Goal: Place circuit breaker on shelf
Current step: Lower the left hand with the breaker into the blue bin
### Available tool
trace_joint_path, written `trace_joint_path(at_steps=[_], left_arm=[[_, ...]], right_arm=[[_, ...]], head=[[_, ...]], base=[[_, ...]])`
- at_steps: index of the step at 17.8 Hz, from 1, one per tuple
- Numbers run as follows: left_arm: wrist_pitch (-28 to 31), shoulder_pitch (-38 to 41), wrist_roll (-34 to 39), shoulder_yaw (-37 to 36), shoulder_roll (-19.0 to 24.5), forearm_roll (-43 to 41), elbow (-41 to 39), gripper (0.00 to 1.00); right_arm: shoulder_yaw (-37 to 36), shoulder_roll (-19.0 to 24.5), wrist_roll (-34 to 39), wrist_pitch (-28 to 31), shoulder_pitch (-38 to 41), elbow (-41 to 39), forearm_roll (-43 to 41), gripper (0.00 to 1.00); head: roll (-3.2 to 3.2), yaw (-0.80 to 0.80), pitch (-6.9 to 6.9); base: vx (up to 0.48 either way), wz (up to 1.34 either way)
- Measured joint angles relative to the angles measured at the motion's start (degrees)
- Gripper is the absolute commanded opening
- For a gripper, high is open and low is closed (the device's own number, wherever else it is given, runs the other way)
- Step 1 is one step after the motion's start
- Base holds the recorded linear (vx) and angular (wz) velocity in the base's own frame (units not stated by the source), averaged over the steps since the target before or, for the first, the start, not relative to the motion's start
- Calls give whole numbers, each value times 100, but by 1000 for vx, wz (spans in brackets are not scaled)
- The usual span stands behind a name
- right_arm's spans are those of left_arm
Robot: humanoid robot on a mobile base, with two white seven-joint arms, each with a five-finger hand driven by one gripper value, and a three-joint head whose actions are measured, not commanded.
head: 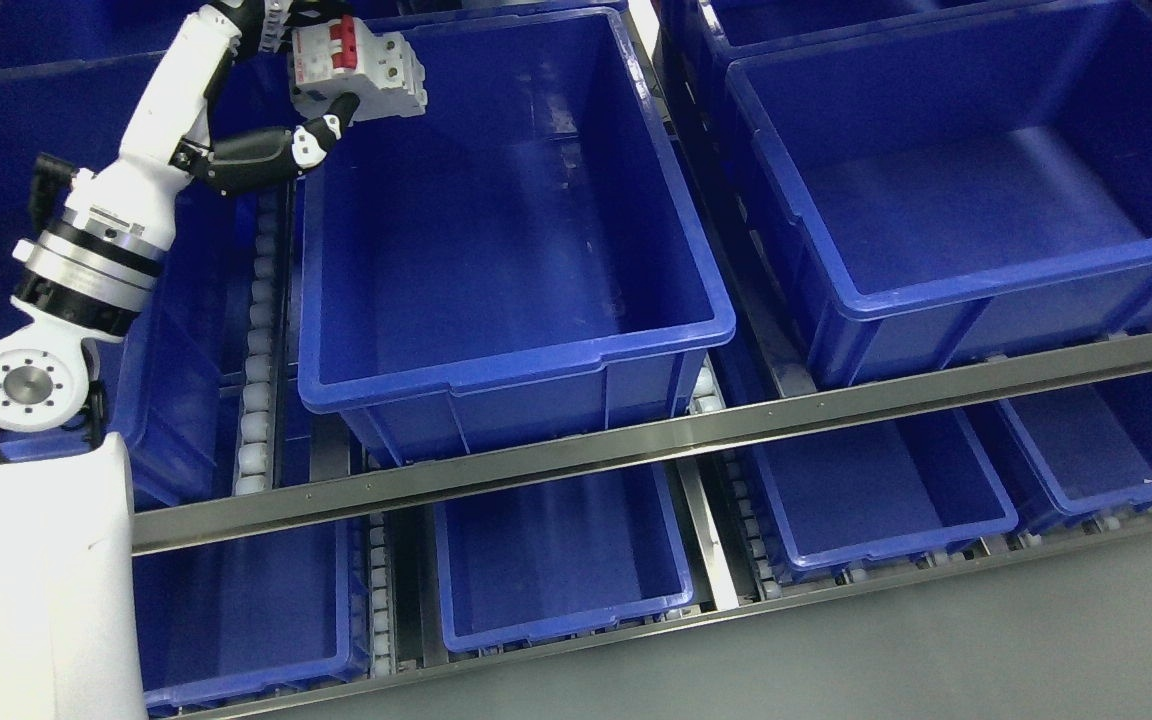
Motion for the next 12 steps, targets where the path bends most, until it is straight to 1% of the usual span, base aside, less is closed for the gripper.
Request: trace_joint_path(at_steps=[3, 6, 12], left_arm=[[6, -385, -54, -126, 19, -310, 507, 5], [3, -871, -12, -227, -36, -697, 1213, 5], [-64, -1726, 697, -398, -207, -1096, 2821, 5]], right_arm=[[0, 0, 0, 0, 0, 0, 0, 100], [0, 0, 0, 0, 0, 0, 0, 100], [0, 0, 0, 0, 0, 0, 0, 100]], head=[[0, 0, 0], [0, 0, 0], [0, 0, 0]], base=[[48, -32], [44, -19], [12, -12]])
